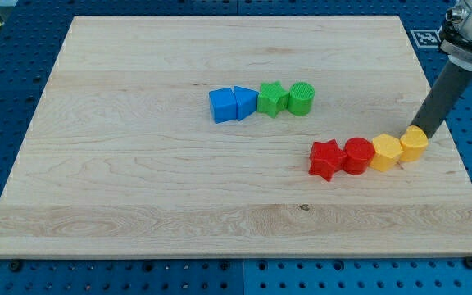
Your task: Slide heart to the bottom right of the hexagon
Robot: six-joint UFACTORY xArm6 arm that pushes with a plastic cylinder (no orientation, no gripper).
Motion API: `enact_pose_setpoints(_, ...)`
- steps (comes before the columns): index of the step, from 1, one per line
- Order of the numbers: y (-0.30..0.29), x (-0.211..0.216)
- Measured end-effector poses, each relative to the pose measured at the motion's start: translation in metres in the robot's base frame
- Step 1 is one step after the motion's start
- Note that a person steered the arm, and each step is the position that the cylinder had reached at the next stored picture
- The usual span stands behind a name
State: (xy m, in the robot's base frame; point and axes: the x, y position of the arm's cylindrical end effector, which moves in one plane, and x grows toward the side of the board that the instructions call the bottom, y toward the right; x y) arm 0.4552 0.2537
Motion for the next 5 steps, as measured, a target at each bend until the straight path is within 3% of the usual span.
enact_pose_setpoints(1, -0.004, -0.013)
enact_pose_setpoints(5, -0.012, 0.020)
